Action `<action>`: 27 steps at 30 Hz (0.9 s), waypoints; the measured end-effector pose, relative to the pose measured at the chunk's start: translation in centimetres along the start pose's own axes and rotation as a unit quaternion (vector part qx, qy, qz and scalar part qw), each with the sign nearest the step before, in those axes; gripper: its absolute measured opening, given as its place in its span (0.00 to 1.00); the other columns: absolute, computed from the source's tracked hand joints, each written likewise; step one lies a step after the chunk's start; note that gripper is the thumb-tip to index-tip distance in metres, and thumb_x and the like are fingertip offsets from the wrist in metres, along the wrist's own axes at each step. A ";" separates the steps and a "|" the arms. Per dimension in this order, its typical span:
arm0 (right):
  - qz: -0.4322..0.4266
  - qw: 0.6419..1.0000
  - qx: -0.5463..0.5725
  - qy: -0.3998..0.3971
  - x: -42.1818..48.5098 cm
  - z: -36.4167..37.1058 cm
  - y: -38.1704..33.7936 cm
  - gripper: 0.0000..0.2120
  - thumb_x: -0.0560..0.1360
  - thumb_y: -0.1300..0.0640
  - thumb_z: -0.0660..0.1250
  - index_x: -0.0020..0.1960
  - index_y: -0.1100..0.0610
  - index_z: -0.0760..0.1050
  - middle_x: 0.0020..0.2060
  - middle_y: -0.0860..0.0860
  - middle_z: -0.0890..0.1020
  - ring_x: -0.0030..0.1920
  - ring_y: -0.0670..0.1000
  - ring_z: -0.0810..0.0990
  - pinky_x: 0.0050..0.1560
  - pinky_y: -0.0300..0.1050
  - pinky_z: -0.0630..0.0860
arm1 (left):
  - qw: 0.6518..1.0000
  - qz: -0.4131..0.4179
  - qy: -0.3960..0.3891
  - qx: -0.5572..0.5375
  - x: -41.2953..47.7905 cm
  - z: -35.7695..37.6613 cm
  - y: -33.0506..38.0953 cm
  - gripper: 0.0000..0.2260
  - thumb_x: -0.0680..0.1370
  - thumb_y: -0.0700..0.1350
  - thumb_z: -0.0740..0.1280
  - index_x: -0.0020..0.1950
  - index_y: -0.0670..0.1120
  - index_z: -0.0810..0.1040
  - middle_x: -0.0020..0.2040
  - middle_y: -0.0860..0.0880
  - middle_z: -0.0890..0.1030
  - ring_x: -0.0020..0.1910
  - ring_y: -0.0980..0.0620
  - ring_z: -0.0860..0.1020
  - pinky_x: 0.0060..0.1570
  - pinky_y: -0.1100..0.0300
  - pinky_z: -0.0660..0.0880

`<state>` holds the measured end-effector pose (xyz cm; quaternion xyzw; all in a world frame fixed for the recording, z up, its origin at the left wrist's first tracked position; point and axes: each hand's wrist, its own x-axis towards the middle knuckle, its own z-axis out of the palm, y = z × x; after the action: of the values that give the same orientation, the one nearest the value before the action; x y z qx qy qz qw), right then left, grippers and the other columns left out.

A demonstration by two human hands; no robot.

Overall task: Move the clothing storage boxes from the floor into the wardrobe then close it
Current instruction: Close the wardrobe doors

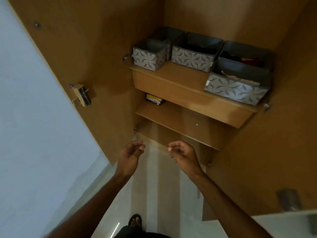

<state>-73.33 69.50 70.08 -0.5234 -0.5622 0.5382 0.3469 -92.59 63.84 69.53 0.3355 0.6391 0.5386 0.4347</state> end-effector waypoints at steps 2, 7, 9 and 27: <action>0.000 1.000 -0.006 0.005 -3.4 -2.4 0.7 0.05 0.74 0.60 0.69 0.49 0.57 0.79 0.37 0.52 0.83 0.35 0.45 0.80 0.35 0.35 0.73 | 1.000 0.004 -0.005 -0.014 -2.9 2.6 0.1 0.09 0.79 0.36 0.65 0.55 0.47 0.80 0.54 0.46 0.84 0.53 0.49 0.81 0.46 0.66 0.73; -0.011 1.000 -0.013 0.023 -11.2 -9.3 2.1 0.03 0.73 0.57 0.70 0.48 0.52 0.79 0.39 0.52 0.83 0.37 0.46 0.80 0.39 0.39 0.76 | 0.998 0.018 -0.061 -0.011 -9.8 9.4 -0.6 0.09 0.78 0.35 0.65 0.56 0.43 0.80 0.51 0.44 0.84 0.50 0.48 0.81 0.40 0.71 0.75; -0.023 0.999 -0.019 0.044 -14.1 -12.6 2.4 0.03 0.73 0.56 0.71 0.47 0.50 0.79 0.40 0.52 0.83 0.39 0.49 0.81 0.40 0.42 0.76 | 0.996 0.033 -0.086 -0.006 -12.4 12.2 -0.8 0.09 0.78 0.34 0.65 0.56 0.42 0.80 0.52 0.44 0.84 0.50 0.48 0.81 0.40 0.71 0.74; -0.095 0.942 -0.072 0.312 -20.8 -33.7 -3.8 0.14 0.77 0.60 0.62 0.62 0.54 0.75 0.54 0.48 0.80 0.55 0.50 0.78 0.58 0.55 0.77 | 0.938 0.206 -0.277 0.036 -22.8 33.6 10.8 0.15 0.76 0.37 0.65 0.62 0.47 0.78 0.56 0.52 0.82 0.53 0.57 0.80 0.50 0.62 0.79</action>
<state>-37.66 58.17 83.40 -0.6333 -0.5100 0.2702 0.5156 -53.18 58.81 83.09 0.6110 0.4292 0.4790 0.4616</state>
